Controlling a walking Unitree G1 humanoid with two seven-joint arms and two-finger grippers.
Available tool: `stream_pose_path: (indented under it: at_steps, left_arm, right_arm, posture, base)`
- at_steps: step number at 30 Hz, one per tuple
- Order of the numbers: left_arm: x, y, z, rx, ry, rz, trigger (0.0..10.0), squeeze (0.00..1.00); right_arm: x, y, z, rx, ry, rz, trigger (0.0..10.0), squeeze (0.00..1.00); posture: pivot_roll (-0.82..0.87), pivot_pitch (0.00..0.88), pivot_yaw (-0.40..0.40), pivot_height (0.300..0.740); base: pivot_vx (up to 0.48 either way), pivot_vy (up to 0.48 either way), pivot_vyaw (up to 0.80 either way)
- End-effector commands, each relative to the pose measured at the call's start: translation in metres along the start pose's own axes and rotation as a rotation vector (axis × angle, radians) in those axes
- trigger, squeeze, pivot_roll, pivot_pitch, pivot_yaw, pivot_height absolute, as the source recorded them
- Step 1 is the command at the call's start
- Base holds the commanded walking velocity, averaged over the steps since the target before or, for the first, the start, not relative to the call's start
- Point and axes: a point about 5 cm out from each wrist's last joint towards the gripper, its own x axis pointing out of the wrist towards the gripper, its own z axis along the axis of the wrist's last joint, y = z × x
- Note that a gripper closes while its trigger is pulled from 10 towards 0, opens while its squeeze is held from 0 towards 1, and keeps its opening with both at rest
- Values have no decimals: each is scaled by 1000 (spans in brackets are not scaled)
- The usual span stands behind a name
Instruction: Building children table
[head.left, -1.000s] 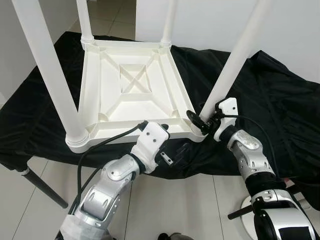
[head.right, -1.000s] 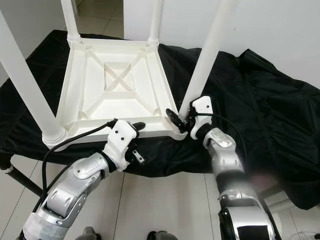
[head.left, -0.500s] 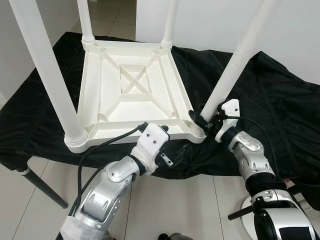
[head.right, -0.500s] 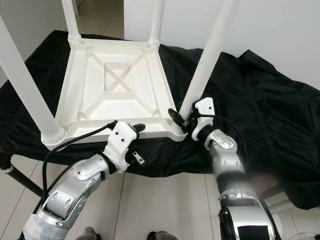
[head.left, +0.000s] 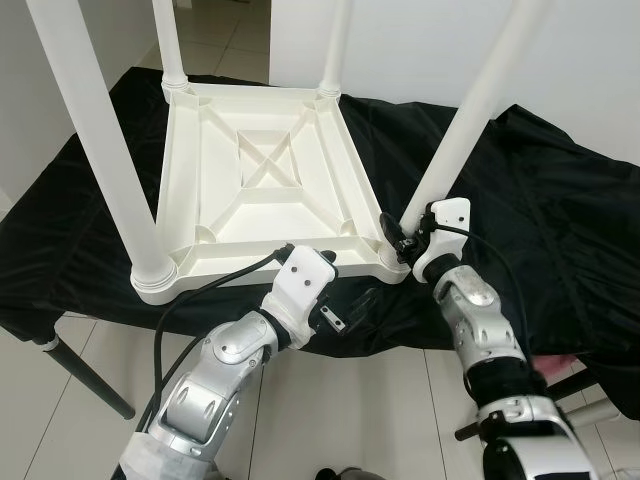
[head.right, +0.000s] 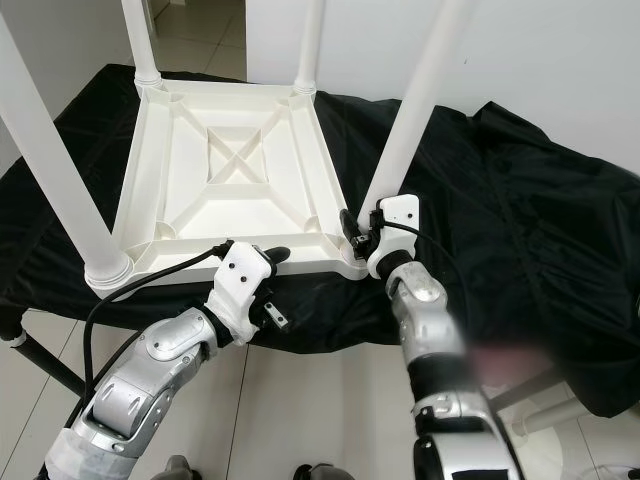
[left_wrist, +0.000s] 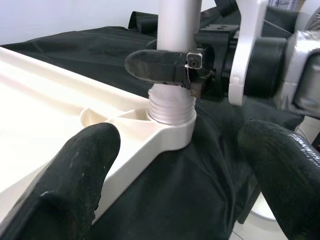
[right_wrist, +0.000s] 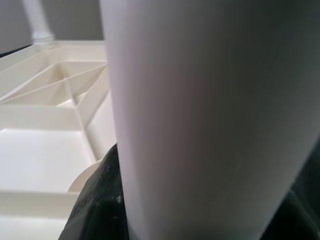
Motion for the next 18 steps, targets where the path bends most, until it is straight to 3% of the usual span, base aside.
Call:
stream_pose_path:
  at_steps: [1, 6, 8, 16, 17, 18]
  left_arm:
    - [1, 1, -2, -8, 8, -11, 10000, 0]
    - [0, 3, -2, -7, 13, 0, 10000, 0]
    - [-1, 5, -2, -7, 16, 9, 10000, 0]
    - [0, 6, -2, -10, 15, 16, 10000, 0]
    - [1, 7, -1, -10, 14, 19, 10000, 0]
    - [1, 7, -1, -10, 13, 21, 10000, 0]
  right_arm:
    - [-8, 4, -19, 40, 90, -83, 10000, 0]
    - [-10, 15, -23, 78, 108, -171, 10000, 0]
    - [-9, 27, -21, 99, 105, -219, 10000, 0]
    - [-7, 33, -13, 94, 87, -184, 10000, 0]
    - [-8, 33, -11, 104, 70, -173, 10000, 1000]
    - [-9, 33, -9, 111, 58, -168, 10000, 1000]
  posture:
    - [52, 93, -97, 740]
    - [57, 104, -95, 740]
    - [55, 105, -92, 740]
    - [55, 111, -94, 740]
    - [57, 111, -95, 740]
    - [58, 111, -97, 740]
  base:
    - [0, 0, 0]
    - [0, 0, 0]
    - [0, 0, 0]
    - [0, 0, 0]
    - [0, 0, 0]
    - [0, 0, 0]
